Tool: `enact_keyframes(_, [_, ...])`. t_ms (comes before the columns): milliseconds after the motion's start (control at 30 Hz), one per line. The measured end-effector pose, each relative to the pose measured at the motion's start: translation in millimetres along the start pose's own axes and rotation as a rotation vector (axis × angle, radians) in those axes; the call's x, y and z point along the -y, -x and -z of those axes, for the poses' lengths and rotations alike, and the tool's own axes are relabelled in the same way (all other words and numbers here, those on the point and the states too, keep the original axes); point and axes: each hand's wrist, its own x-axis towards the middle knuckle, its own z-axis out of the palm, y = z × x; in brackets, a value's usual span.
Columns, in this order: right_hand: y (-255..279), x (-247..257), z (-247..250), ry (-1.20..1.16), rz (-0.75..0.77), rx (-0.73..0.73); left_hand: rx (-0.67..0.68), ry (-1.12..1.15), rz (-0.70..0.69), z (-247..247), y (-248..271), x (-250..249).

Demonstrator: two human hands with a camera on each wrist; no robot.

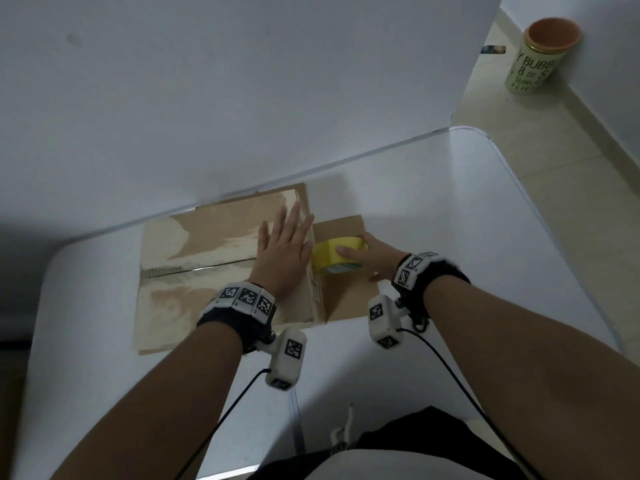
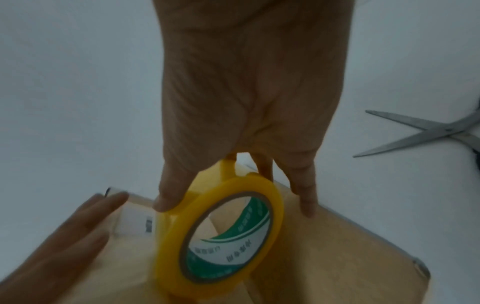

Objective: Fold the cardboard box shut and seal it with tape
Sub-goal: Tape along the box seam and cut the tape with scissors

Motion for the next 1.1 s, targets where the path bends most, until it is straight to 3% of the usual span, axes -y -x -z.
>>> enact_keyframes(200, [-2.6,10.1,4.9,0.396,0.077,-0.175,-0.016,-0.021,-0.006,-2.7,0.3,0.3])
enact_keyframes(400, [-8.3,13.2,7.2,0.483,-0.015,-0.262,-0.021,-0.052,-0.005,-4.2,0.0,-1.4])
enact_keyframes(567, [-12.2,18.8,6.2,0.531,-0.052,-0.243,0.014,-0.035,-0.005,-1.2,1.3,-0.3])
enact_keyframes(733, [-9.9,-5.3,13.8,0.370,-0.036,-0.235,0.006,0.002,0.002,-1.8,1.2,-0.4])
enact_keyframes(800, [-4.7,-16.6,16.5,0.243,0.015,-0.335,0.010,0.001,0.000,-1.8,0.9,0.3])
enact_keyframes(900, [6.4,-42.6,25.3,0.004,0.028,-0.597,0.018,0.001,-0.003,-2.4,0.5,0.7])
enact_keyframes(1000, [20.7,-82.2,29.7,-0.028,-0.108,-0.775,0.022,0.018,-0.009,-2.8,-0.2,1.7])
enact_keyframes(1100, [34.1,-119.0,20.6,0.032,-0.269,-0.827,0.026,0.059,-0.008,-1.1,-0.5,2.0])
